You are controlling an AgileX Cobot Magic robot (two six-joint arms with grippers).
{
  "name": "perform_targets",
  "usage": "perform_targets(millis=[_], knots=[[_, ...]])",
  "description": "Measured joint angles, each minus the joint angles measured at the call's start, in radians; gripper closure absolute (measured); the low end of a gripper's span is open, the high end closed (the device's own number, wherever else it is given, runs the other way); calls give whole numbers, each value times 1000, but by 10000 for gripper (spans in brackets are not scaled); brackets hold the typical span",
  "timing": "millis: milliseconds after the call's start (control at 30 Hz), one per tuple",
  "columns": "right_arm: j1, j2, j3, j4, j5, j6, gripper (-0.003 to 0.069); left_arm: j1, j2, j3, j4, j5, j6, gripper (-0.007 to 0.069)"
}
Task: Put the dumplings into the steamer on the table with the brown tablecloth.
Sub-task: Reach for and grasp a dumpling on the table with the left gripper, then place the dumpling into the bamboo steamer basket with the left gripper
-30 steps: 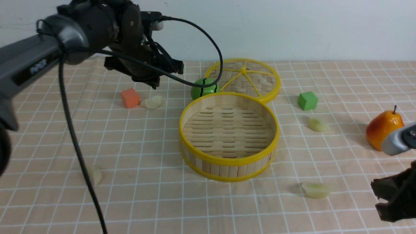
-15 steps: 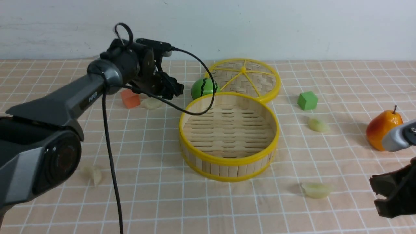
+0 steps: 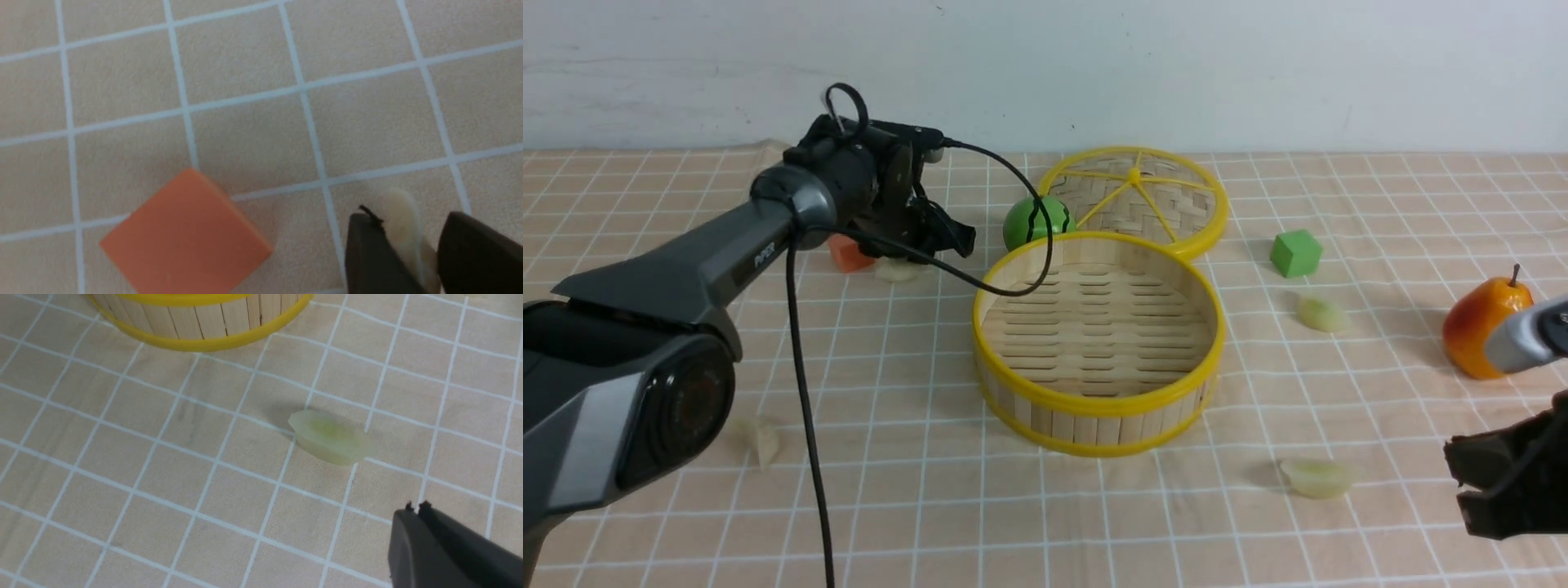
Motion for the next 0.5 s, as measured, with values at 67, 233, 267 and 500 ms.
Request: perform_targets(millis=[67,233,267,500], knots=[[0,0,0,19,0,0,645,0,-2,-3,0,29,-40,494],[0,0,0,27,0,0,641,0,-25,-3,-30,102,-56,487],[0,0,0,29,0,0,639,0,-48,2,-62,124,-52,487],[0,0,0,29,0,0,633,-9,-226,4,-284,216,40,487]])
